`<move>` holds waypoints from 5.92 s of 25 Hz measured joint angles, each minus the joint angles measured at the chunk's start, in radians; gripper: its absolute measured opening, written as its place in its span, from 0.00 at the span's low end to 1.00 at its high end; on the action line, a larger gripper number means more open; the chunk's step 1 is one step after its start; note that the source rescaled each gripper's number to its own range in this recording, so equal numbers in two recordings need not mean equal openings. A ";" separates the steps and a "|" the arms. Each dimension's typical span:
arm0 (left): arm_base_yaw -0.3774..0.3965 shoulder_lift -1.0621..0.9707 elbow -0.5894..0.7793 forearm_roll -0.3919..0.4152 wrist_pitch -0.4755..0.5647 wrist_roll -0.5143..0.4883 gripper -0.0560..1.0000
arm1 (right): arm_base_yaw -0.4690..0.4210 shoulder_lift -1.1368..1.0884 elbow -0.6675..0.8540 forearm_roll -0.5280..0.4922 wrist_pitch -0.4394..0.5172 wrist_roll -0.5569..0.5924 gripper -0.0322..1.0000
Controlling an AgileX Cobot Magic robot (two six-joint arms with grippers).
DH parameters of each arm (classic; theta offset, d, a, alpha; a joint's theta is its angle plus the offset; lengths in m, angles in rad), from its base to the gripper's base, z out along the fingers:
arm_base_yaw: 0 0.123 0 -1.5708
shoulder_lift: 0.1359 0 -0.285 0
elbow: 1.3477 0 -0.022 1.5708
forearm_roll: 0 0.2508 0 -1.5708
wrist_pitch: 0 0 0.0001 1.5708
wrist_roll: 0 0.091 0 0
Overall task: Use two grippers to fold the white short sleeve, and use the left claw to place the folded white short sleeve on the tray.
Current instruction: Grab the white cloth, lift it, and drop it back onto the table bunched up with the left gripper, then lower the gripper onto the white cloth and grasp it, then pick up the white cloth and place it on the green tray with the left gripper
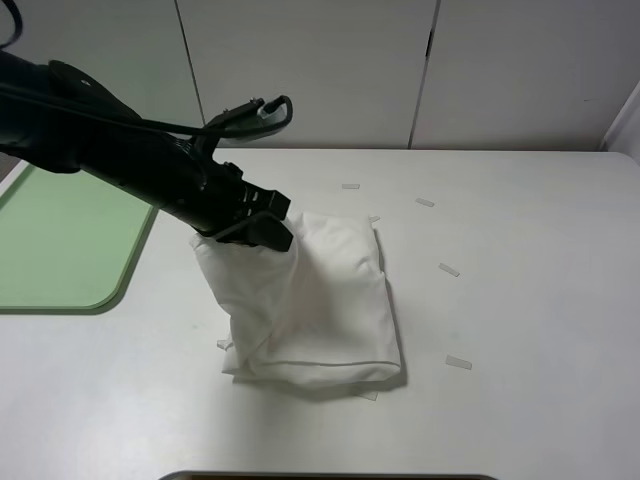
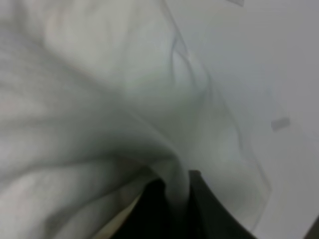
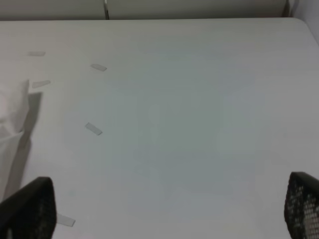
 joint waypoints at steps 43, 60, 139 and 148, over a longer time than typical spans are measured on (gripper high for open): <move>-0.152 0.011 -0.083 -0.261 -0.217 0.495 0.64 | 0.000 0.000 0.000 0.001 0.000 0.000 1.00; 0.053 -0.329 0.026 0.755 -0.075 -0.683 0.64 | 0.000 0.000 0.000 0.001 0.000 0.000 1.00; 0.012 0.301 0.036 -0.488 -0.048 0.202 0.48 | 0.000 0.000 0.000 0.001 0.000 -0.001 1.00; 0.001 0.322 -0.033 -0.337 -0.046 0.202 0.12 | 0.000 0.000 0.000 0.001 0.000 -0.001 1.00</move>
